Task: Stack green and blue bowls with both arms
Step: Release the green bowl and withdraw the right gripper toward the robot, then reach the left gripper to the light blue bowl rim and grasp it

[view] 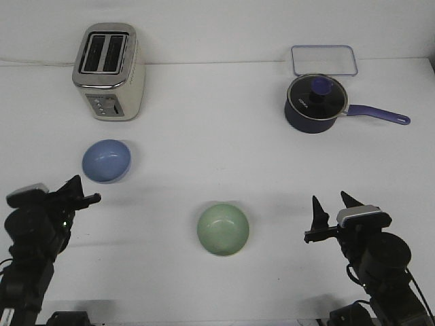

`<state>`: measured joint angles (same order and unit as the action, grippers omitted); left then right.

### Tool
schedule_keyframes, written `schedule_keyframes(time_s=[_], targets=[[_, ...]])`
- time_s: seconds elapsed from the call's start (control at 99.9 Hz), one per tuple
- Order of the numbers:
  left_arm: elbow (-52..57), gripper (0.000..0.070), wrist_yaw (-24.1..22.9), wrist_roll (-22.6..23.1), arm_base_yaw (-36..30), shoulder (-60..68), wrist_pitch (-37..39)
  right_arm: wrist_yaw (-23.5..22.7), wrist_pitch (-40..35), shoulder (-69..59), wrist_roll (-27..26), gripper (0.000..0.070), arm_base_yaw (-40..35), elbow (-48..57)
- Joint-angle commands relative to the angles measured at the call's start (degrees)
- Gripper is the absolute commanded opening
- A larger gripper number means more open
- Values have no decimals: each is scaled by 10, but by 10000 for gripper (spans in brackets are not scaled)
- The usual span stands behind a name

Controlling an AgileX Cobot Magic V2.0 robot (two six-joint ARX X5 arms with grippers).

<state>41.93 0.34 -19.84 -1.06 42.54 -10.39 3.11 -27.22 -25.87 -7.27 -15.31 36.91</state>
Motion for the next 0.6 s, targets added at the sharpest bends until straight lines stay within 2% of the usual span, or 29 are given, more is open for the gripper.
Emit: schedule_keyframes(time_s=[0.0,0.02,0.05,0.08,0.16,0.21,0.23,0.35,0.59], targets=[[32,23,13,16,3,57,-4,1,3,8,-7,461,0,-12],[40,42,17,17,5,73,-5,1,1,11,-7,461,0,-16],[51,106,20,17,7,94,-5,2,1,13,-7,461,0,-21],[61,206,25,16,9,116,-4,2,-3,14,-7,461,0,-24],[84,525,31,16,16,168,-4,2,-7,15,-5,461,0,-25],[95,647,31,16,19,194,-2,1,-7,15,0,461,0,-25],[99,663,31,17,20,203,-2,2,-7,15,2,461,0,-25],[122,659,31,26,32,252,-17,4,-8,15,26,461,0,-25],[142,650,31,34,77,328,-31,4,-16,15,30,461,0,-25]])
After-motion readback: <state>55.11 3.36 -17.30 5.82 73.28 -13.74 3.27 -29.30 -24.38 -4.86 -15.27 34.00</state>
